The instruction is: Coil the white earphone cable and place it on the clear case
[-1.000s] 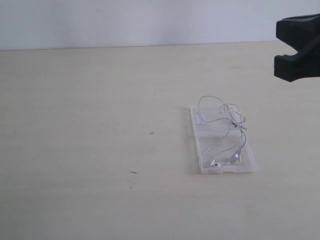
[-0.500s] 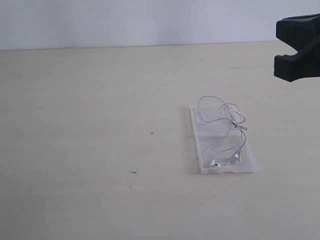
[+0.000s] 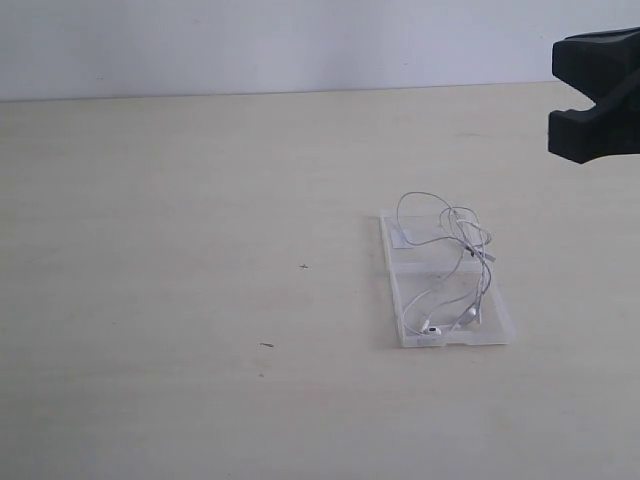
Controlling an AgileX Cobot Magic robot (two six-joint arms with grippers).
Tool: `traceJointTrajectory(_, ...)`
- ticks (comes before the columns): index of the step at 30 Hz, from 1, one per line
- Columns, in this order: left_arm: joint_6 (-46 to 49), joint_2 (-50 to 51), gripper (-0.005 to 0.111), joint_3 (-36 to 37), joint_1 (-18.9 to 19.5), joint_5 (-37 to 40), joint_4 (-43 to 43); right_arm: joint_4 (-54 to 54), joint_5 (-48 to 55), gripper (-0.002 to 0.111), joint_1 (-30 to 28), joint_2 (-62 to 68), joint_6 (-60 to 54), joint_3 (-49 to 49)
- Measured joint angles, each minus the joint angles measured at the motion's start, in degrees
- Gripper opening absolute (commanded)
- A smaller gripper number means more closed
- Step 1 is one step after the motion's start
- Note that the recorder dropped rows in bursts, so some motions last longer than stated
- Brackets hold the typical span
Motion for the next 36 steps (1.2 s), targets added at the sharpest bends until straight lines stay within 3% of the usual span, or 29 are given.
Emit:
traceJointTrajectory(9,0.0,0.0,0.0,0.0,0.0,0.11,0.0,-2.06,2.48,0.001,0.0,-2.36,-1.77,0.0)
traceJointTrajectory(11,0.0,0.0,0.0,0.0,0.0,0.11,0.0,-1.92,5.91,0.001,-2.51,-8.07,-2.36,0.0)
traceJointTrajectory(16,0.0,0.0,0.0,0.0,0.0,0.11,0.0,2.58,18.35,0.001,-18.04,-31.45,-2.5,0.0)
traceJointTrajectory(18,0.14,0.0,0.0,0.0,0.0,0.11,0.12,2.92,18.48,0.001,-19.97,-37.28,-2.5,0.0)
traceJointTrajectory(25,0.14,0.0,0.0,0.0,0.0,0.11,0.12,3.29,18.37,0.001,-20.91,-47.88,-2.53,0.0)
traceJointTrajectory(36,0.14,0.0,0.0,0.0,0.0,0.11,0.12,10.13,15.66,0.001,-20.91,-49.56,-3.19,7.42)
